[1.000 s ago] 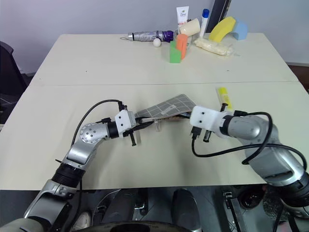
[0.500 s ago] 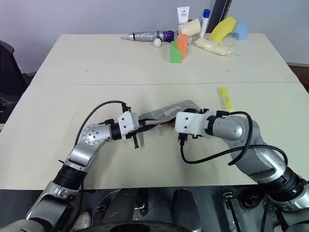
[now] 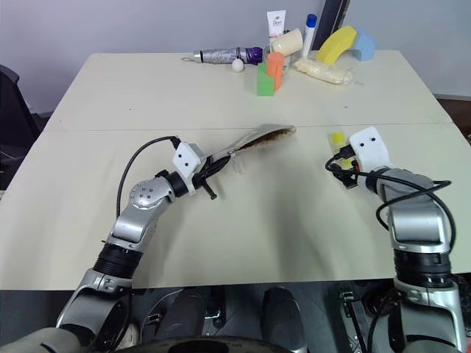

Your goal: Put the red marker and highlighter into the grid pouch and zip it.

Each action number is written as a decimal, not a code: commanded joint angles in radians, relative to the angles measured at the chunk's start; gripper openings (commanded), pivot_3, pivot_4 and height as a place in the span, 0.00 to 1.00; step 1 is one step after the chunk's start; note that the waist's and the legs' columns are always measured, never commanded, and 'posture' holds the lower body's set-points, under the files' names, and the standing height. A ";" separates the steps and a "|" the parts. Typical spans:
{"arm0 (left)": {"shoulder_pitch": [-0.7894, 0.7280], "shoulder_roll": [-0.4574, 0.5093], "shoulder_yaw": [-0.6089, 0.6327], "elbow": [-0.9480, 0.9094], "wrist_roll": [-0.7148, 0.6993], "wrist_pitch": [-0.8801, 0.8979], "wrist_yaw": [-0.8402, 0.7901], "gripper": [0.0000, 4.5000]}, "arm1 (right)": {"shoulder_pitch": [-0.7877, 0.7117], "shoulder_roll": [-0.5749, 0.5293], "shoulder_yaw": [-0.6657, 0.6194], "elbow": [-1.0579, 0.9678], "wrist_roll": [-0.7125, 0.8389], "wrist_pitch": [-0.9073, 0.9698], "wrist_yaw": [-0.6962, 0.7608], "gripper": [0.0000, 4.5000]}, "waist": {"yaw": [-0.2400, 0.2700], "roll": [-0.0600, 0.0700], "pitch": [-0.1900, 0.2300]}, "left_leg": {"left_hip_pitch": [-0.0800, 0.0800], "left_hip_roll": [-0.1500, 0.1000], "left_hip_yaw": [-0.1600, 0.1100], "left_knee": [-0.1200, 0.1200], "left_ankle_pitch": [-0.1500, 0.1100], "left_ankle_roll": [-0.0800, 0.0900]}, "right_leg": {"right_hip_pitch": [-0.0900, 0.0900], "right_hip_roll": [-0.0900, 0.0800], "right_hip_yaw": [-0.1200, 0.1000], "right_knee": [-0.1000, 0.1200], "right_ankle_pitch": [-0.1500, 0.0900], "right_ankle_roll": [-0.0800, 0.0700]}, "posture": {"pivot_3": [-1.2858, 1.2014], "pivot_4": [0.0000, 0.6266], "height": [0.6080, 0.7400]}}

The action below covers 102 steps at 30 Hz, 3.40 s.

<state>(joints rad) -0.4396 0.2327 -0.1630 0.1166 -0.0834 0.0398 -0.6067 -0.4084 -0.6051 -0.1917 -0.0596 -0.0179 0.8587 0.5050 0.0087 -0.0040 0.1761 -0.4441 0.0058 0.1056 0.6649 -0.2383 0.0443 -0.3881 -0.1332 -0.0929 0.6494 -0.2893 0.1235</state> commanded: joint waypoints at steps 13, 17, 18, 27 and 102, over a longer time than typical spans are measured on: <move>0.009 0.001 0.004 -0.035 0.014 0.022 0.044 0.00 | -0.146 0.088 -0.174 0.308 0.167 -0.086 -0.180 0.20 | 0.000 0.000 0.000 | 0.000 0.000 0.001 0.000 0.000 0.000 | 0.000 0.000 0.000 0.000 0.000 0.000 | 0.52 0.24 1.00; 0.004 0.007 0.011 -0.030 0.006 0.026 0.041 0.00 | -0.026 -0.098 0.062 0.017 0.076 -0.124 -0.010 0.20 | 0.003 0.003 0.001 | -0.001 0.000 0.000 0.000 0.000 0.000 | -0.001 0.000 0.000 0.000 0.000 0.000 | 0.52 0.24 1.00; 0.001 0.008 0.015 -0.027 0.003 0.028 0.041 0.00 | 0.007 -0.150 0.098 -0.049 0.069 -0.143 0.039 0.20 | 0.001 0.003 0.001 | -0.002 -0.001 0.001 0.000 0.000 0.001 | -0.002 0.000 0.000 0.000 0.000 0.000 | 0.52 0.24 1.00; -0.017 0.014 0.023 -0.007 -0.021 0.013 0.013 0.00 | 0.136 -0.298 0.078 -0.414 0.237 -0.131 0.274 0.20 | 0.003 0.002 0.001 | 0.000 0.001 0.000 0.000 -0.002 0.003 | 0.000 0.000 0.001 -0.001 0.000 0.000 | 0.52 0.24 1.00; -0.046 -0.170 0.059 -0.187 -0.226 0.363 0.070 0.00 | -0.091 0.190 0.139 -0.369 0.424 0.064 0.057 0.99 | 0.003 0.001 0.001 | -0.001 0.000 -0.001 0.001 0.000 0.000 | 0.000 0.000 0.000 0.000 0.000 0.000 | 0.52 0.24 1.00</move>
<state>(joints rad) -0.4813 0.0677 -0.1042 -0.0232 -0.2927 0.4066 -0.5398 -0.4706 -0.4320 -0.0219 -0.4183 0.3794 0.9279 0.5956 0.0121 -0.0028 0.1769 -0.4452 0.0059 0.1050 0.6655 -0.2382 0.0442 -0.3884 -0.1331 -0.0928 0.6492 -0.2893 0.1236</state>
